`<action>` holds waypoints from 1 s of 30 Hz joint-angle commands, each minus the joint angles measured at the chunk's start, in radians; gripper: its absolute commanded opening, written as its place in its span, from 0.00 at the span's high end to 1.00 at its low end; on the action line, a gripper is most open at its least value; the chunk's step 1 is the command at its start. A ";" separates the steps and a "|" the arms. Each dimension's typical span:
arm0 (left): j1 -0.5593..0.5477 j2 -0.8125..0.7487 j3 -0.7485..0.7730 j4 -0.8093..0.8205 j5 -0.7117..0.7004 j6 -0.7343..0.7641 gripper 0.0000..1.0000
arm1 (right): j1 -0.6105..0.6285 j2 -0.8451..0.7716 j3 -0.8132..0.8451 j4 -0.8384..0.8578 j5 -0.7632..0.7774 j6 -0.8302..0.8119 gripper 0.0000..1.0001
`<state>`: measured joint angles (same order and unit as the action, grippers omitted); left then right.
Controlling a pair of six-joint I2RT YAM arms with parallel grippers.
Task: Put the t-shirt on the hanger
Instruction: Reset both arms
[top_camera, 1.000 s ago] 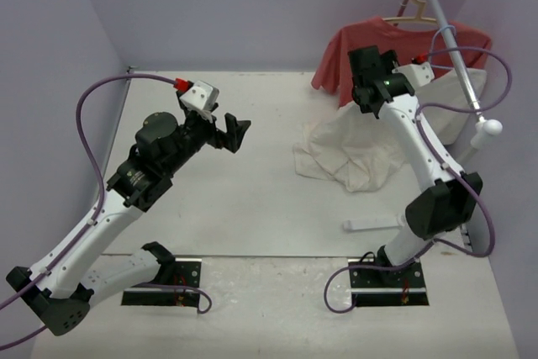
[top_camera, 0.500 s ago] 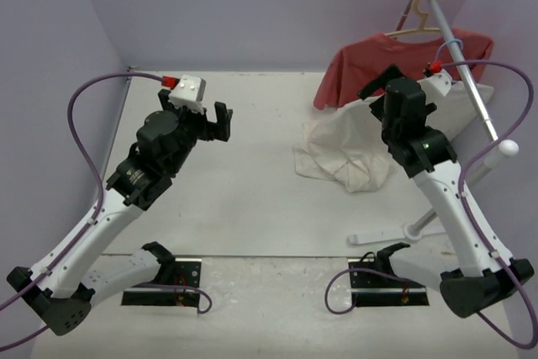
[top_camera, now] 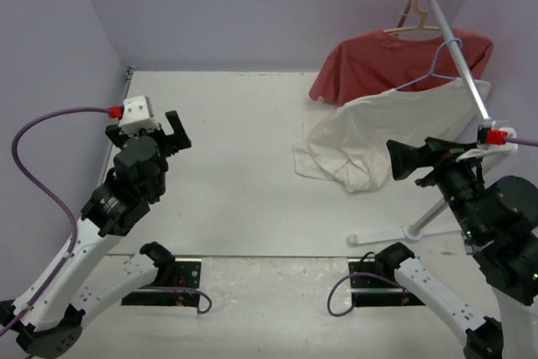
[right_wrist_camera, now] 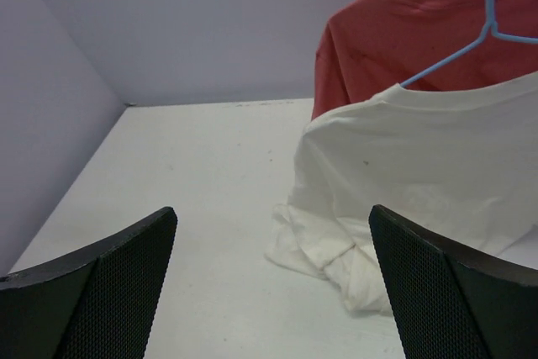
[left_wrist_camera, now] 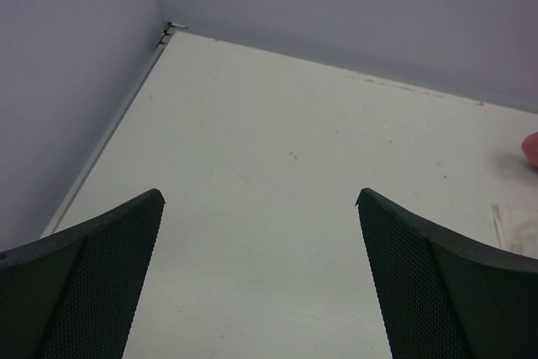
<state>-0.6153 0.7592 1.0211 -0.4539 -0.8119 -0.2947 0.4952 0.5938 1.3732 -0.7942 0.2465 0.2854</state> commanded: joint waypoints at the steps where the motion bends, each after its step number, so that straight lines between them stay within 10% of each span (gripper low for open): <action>1: 0.006 -0.099 -0.086 -0.083 -0.127 -0.058 0.00 | 0.006 -0.072 -0.042 -0.125 0.091 -0.077 0.01; 30: 0.011 -0.393 -0.367 0.027 -0.110 0.003 0.00 | 0.006 -0.426 -0.380 -0.038 0.237 -0.075 0.01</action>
<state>-0.6151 0.3604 0.6606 -0.4751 -0.9267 -0.3032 0.4976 0.1944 1.0049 -0.8528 0.4354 0.2393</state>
